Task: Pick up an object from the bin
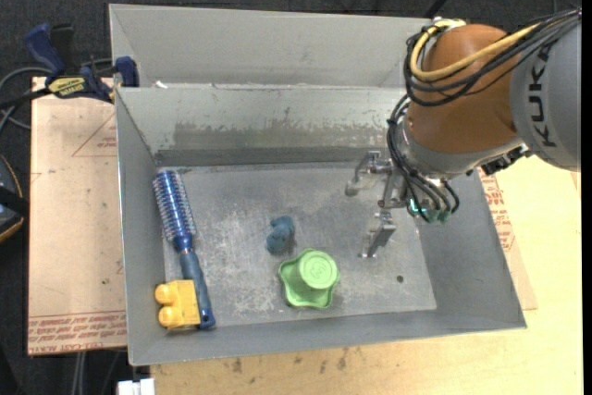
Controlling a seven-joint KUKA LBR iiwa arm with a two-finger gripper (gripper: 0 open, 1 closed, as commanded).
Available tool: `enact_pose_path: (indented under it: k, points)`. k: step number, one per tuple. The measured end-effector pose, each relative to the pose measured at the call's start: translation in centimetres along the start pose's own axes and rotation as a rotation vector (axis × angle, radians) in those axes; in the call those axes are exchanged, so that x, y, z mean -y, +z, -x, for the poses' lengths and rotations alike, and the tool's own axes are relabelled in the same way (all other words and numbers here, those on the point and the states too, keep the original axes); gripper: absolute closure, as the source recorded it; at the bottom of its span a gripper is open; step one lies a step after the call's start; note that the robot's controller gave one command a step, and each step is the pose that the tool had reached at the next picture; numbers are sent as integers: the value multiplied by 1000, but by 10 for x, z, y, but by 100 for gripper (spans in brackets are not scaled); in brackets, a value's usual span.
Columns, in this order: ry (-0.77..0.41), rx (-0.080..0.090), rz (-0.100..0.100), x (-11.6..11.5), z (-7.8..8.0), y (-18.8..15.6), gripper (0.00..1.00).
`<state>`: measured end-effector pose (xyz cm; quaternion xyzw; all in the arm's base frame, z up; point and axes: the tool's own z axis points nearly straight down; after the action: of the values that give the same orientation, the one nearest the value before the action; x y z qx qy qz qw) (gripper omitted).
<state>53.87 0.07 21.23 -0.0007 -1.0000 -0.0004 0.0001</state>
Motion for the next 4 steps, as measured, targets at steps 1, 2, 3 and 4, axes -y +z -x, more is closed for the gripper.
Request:
enact_pose_path:
  k: [1, 2, 3, 4]
  points:
    - [6, 17, 1, -56, -46, 126, 0]
    - [103, 3, 0, -44, -58, 100, 0]
    - [141, 3, 1, -52, -55, 87, 0]
    - [45, 14, 2, -51, -52, 126, 0]
